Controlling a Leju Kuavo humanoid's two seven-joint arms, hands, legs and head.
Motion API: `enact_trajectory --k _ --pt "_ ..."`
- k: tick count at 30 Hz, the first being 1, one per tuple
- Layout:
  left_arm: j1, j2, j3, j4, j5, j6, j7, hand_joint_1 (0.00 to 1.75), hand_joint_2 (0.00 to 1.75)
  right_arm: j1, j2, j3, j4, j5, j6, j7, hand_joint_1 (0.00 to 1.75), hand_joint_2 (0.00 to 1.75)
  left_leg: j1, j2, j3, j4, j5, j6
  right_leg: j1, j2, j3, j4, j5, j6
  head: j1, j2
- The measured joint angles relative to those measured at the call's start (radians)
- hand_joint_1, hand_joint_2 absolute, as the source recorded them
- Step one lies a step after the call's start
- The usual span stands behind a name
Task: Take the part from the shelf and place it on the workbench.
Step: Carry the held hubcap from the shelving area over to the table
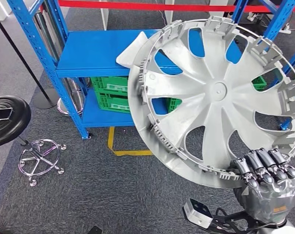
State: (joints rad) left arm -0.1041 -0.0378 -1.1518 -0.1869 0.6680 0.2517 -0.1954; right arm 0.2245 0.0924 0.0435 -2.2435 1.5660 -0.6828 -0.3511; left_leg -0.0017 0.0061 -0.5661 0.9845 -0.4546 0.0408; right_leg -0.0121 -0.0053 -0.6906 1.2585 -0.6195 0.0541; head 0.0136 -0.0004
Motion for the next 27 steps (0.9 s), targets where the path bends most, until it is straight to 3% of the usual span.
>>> enact_trajectory --k 2,4,6,7,9,10,12,14,15,16,17,19,21,24,25,27 --pt "0.000 -0.002 0.004 0.000 0.002 0.003 -0.001 0.00 1.75 0.000 -0.005 0.000 0.000 0.000 0.000 0.000 1.75 1.75 -0.001 0.000 -0.033 0.003 0.026 -0.003 0.000 0.001 0.038 0.011 0.041 -0.001 0.000 0.000" --pt "0.001 -0.003 0.007 0.000 0.006 0.009 -0.008 0.00 1.75 0.000 -0.011 0.000 0.000 0.000 0.000 0.001 1.75 1.75 -0.003 -0.001 -0.060 0.006 0.049 -0.009 0.001 0.001 0.146 -0.111 0.082 -0.006 0.000 0.000" --pt "0.003 -0.005 0.012 0.000 0.011 0.013 -0.017 0.00 1.75 0.000 -0.018 0.000 0.000 0.000 0.000 0.002 1.75 1.75 -0.007 -0.002 -0.078 0.008 0.075 -0.017 0.004 0.003 0.252 -0.262 0.068 -0.014 0.000 0.000" --pt "0.004 -0.006 0.015 0.000 0.013 0.014 -0.020 0.00 1.75 0.001 -0.020 0.000 0.001 0.000 0.000 0.002 1.75 1.75 -0.007 -0.002 -0.083 0.006 0.087 -0.021 0.006 0.004 0.276 -0.303 0.058 -0.018 0.000 0.000" --pt "0.007 -0.006 0.020 0.000 0.013 0.015 -0.023 0.00 1.75 0.002 -0.024 0.000 0.001 0.000 0.000 0.003 1.75 1.75 -0.007 -0.002 -0.092 0.000 0.102 -0.031 0.005 0.004 0.262 -0.317 0.068 -0.029 0.000 0.000" --pt "0.009 -0.006 0.023 0.000 0.014 0.015 -0.024 0.00 1.75 0.003 -0.025 0.000 0.002 0.000 0.000 0.003 1.75 1.75 -0.006 -0.003 -0.098 0.009 0.086 -0.037 0.003 0.002 0.253 -0.317 0.077 -0.037 0.000 0.000" --pt "0.010 -0.006 0.027 0.000 0.015 0.015 -0.025 0.00 1.75 0.002 -0.027 -0.001 0.003 0.000 0.000 0.003 1.75 1.75 -0.004 -0.004 -0.117 0.086 -0.001 -0.049 0.001 -0.002 0.234 -0.315 0.096 -0.053 -0.002 0.000" --pt "0.009 -0.007 0.029 0.000 0.015 0.015 -0.028 0.00 1.75 0.003 -0.027 -0.001 0.004 0.000 0.000 0.005 1.75 1.75 -0.002 -0.004 -0.140 0.229 -0.095 -0.055 0.002 -0.004 0.207 -0.306 0.113 -0.059 -0.003 0.000" --pt "0.010 -0.007 0.030 0.000 0.015 0.015 -0.029 0.00 1.75 0.003 -0.028 -0.001 0.005 0.000 0.000 0.008 1.75 1.75 -0.002 -0.004 -0.142 0.284 -0.113 -0.056 0.003 -0.005 0.192 -0.299 0.120 -0.059 -0.003 0.000" --pt "0.010 -0.007 0.030 0.000 0.015 0.015 -0.029 0.00 1.75 0.004 -0.029 -0.001 0.005 0.000 0.000 0.014 1.75 1.75 -0.002 -0.004 -0.131 0.305 -0.108 -0.056 0.003 -0.005 0.177 -0.292 0.126 -0.059 -0.004 0.000" --pt "0.012 -0.008 0.030 0.000 0.015 0.013 -0.029 0.00 1.75 0.006 -0.030 -0.001 0.006 0.000 0.000 0.022 1.75 1.75 -0.002 -0.004 -0.102 0.284 -0.085 -0.053 0.004 -0.005 0.163 -0.285 0.131 -0.059 -0.004 0.000" --pt "0.019 -0.007 0.030 0.001 0.015 0.010 -0.027 0.00 1.75 0.016 -0.035 -0.001 0.006 0.000 0.000 0.047 1.75 1.75 -0.004 -0.005 -0.009 0.157 -0.046 -0.040 0.007 -0.004 0.142 -0.271 0.137 -0.056 -0.003 0.000" --pt "0.028 -0.007 0.030 0.002 0.015 0.006 -0.026 0.00 1.75 0.029 -0.045 -0.001 0.006 0.000 0.000 0.077 1.75 1.75 -0.008 -0.007 0.057 0.046 -0.045 -0.027 0.009 -0.006 0.129 -0.262 0.146 -0.047 -0.003 0.000" --pt "0.036 -0.008 0.030 0.003 0.014 0.004 -0.027 0.00 1.75 0.053 -0.065 -0.002 -0.002 0.000 0.000 0.113 1.75 1.75 -0.009 -0.007 0.060 0.007 -0.041 -0.016 0.006 -0.008 0.112 -0.260 0.158 -0.028 -0.003 0.000" --pt "0.036 -0.009 0.030 0.004 0.014 0.005 -0.027 0.00 1.75 0.060 -0.071 -0.003 -0.005 0.000 0.000 0.120 1.75 1.75 -0.006 -0.006 0.056 -0.001 -0.034 -0.010 0.006 -0.006 0.102 -0.250 0.143 -0.022 -0.001 0.000" --pt "0.036 -0.010 0.031 0.004 0.014 0.007 -0.027 0.00 1.75 0.070 -0.082 -0.006 -0.010 0.000 -0.001 0.130 1.75 1.75 -0.002 -0.003 0.043 -0.013 -0.021 -0.001 0.004 0.000 0.068 -0.173 0.071 -0.012 0.002 0.000"
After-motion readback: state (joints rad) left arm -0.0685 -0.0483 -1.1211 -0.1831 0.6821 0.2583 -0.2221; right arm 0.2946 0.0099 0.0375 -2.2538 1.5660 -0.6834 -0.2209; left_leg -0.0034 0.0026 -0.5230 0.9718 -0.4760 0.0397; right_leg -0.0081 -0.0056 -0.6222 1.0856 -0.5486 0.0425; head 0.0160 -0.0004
